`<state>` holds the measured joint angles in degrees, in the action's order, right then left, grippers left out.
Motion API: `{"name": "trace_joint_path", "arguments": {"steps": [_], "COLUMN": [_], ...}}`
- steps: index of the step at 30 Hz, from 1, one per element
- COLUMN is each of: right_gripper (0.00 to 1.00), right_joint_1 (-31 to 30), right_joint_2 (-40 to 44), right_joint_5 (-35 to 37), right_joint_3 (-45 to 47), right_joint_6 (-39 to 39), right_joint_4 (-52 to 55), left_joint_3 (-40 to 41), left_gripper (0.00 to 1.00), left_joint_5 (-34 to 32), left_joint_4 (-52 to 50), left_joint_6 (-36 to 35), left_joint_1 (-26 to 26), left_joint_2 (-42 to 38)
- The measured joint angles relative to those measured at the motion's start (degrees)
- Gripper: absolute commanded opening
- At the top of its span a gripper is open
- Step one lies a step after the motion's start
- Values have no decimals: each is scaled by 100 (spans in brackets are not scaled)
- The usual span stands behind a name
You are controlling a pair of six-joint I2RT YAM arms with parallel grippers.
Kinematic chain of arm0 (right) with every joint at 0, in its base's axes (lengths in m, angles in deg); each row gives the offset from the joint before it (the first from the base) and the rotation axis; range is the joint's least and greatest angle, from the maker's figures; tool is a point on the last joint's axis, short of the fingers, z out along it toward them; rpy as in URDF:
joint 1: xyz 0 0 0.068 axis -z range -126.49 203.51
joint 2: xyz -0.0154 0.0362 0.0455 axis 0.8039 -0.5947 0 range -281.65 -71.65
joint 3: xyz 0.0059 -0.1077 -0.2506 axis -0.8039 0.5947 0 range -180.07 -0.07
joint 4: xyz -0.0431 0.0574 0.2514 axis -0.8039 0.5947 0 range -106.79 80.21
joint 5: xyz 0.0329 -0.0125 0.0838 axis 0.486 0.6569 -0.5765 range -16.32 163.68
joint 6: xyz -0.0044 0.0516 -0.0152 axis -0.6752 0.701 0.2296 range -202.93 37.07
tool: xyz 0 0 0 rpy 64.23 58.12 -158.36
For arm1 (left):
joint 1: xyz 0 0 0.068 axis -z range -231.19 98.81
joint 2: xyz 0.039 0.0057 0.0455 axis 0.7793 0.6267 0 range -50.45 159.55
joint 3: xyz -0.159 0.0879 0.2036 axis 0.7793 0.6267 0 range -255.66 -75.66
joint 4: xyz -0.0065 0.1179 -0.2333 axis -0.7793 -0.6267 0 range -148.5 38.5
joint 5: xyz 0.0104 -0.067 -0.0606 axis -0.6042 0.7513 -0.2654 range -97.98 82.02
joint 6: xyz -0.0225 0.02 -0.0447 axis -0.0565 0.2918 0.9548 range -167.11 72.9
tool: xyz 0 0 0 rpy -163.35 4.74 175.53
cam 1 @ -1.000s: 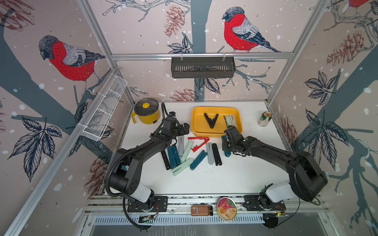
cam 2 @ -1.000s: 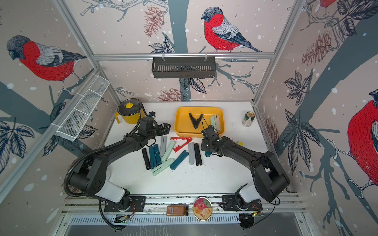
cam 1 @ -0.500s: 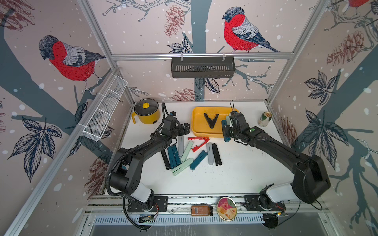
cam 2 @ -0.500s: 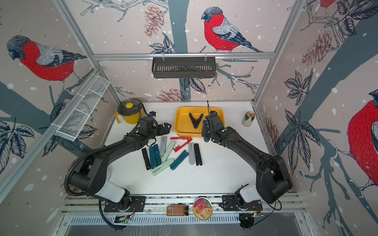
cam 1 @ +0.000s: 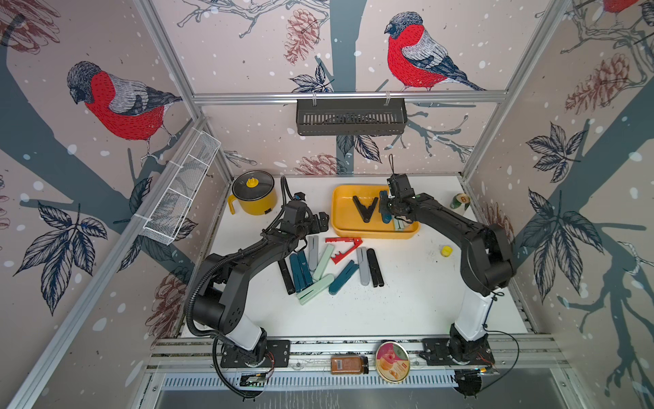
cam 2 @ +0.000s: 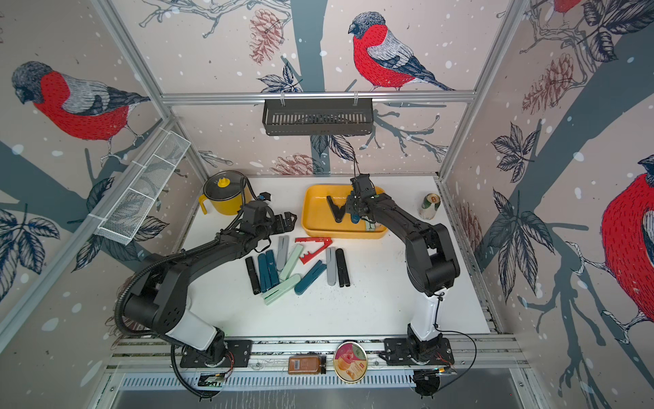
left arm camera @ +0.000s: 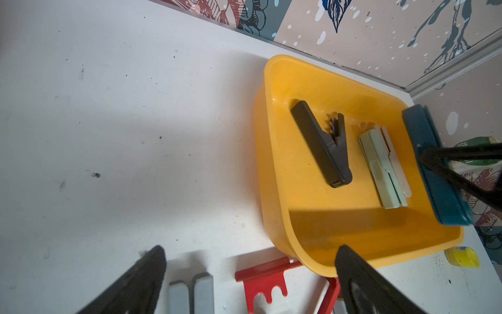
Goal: Put the pruning pliers into the storage box
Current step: Place the pruning pliers in the storage box.
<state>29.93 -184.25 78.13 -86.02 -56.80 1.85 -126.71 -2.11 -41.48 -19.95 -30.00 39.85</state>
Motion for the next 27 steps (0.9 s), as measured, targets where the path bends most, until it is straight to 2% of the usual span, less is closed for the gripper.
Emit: {"name": "trace_joint_path", "arguments": {"steps": [5,17,27], "right_gripper": [31,35,46], "right_joint_1": [0,26,-26], "right_joint_2": [-820,-1615,-2173], "right_joint_5": [179,358,498], "right_joint_3": [-592,-1191,-1943], "right_joint_6": [-90,-57,52], "right_joint_4": [323,634,710], "left_joint_3": [-2,-76,-85], "left_gripper": [98,98,98], "left_joint_5": [4,17,24], "left_joint_4": [-9,-7,-15], "left_joint_6": [-7,-9,-13], "left_joint_1": [-31,-66,-129], "left_joint_2": [22,186,192]}}
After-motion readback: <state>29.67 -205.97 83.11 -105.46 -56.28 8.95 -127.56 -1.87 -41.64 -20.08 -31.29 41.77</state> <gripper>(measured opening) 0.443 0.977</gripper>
